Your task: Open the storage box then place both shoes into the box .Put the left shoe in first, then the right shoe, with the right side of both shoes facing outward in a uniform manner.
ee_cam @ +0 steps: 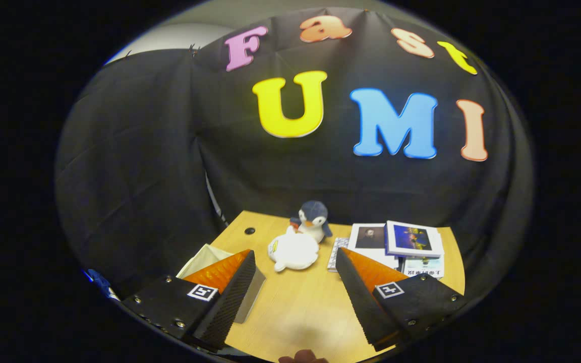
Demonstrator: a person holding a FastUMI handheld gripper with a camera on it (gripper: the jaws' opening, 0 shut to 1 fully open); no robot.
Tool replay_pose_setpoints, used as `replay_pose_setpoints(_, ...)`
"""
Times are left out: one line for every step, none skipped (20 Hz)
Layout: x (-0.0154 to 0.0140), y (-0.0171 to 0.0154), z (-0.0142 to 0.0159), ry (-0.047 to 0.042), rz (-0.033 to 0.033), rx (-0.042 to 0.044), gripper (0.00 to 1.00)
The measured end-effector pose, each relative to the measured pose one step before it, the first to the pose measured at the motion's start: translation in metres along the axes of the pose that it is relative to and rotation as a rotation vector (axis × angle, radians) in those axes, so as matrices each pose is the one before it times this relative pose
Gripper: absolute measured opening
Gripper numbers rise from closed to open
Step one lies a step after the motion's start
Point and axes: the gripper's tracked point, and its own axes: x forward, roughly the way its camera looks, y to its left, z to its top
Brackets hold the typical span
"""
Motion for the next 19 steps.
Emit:
replay_pose_setpoints(-0.01303, -0.01026, 0.01046, -0.08384, -0.03393, -0.00124, 0.98)
replay_pose_setpoints(-0.01359, -0.01008, 0.00930, -0.07420, -0.03484, -0.00155, 0.98)
replay_pose_setpoints(-0.01420, -0.00860, 0.00685, -0.05591, -0.03130, 0.00332, 0.98)
replay_pose_setpoints(-0.01585, -0.00515, 0.00753, -0.05026, -0.01468, 0.00426, 0.98)
replay_pose_setpoints(-0.01346, -0.00443, 0.00885, -0.04812, -0.01520, 0.00012, 0.98)
replay_pose_setpoints(-0.01072, -0.00798, 0.01011, -0.04608, -0.01816, -0.01079, 0.98)
replay_pose_setpoints(-0.00871, -0.00813, 0.00580, -0.03027, -0.02784, -0.01021, 0.98)
replay_pose_setpoints(-0.00807, -0.00411, 0.00087, -0.02060, -0.01030, 0.00139, 0.98)
replay_pose_setpoints(-0.00606, -0.00038, 0.00040, -0.01602, 0.00598, 0.00199, 0.97)
replay_pose_setpoints(-0.00399, -0.00213, -0.00030, -0.00757, 0.00080, -0.01009, 0.97)
replay_pose_setpoints(-0.00393, -0.00425, -0.00233, -0.00122, -0.00827, -0.01386, 0.98)
replay_pose_setpoints(-0.00472, -0.00249, -0.00157, 0.00128, 0.00006, -0.01063, 0.98)
replay_pose_setpoints(-0.00316, -0.00303, -0.00414, 0.00434, 0.00083, -0.00023, 0.97)
replay_pose_setpoints(-0.00137, -0.00261, -0.00061, -0.00272, 0.00173, 0.01283, 0.98)
replay_pose_setpoints(-0.00080, -0.00304, -0.00216, -0.00012, -0.00139, 0.01247, 0.98)
replay_pose_setpoints(-0.00070, -0.00667, -0.00280, 0.00757, -0.00491, 0.00582, 0.97)
replay_pose_setpoints(-0.00079, -0.00489, -0.00116, 0.00466, -0.00267, 0.00250, 0.97)
replay_pose_setpoints(0.00030, -0.00440, 0.00114, -0.00235, -0.00349, 0.00242, 0.97)
replay_pose_setpoints(-0.00005, -0.00390, 0.00102, -0.00430, -0.00170, 0.00047, 0.97)
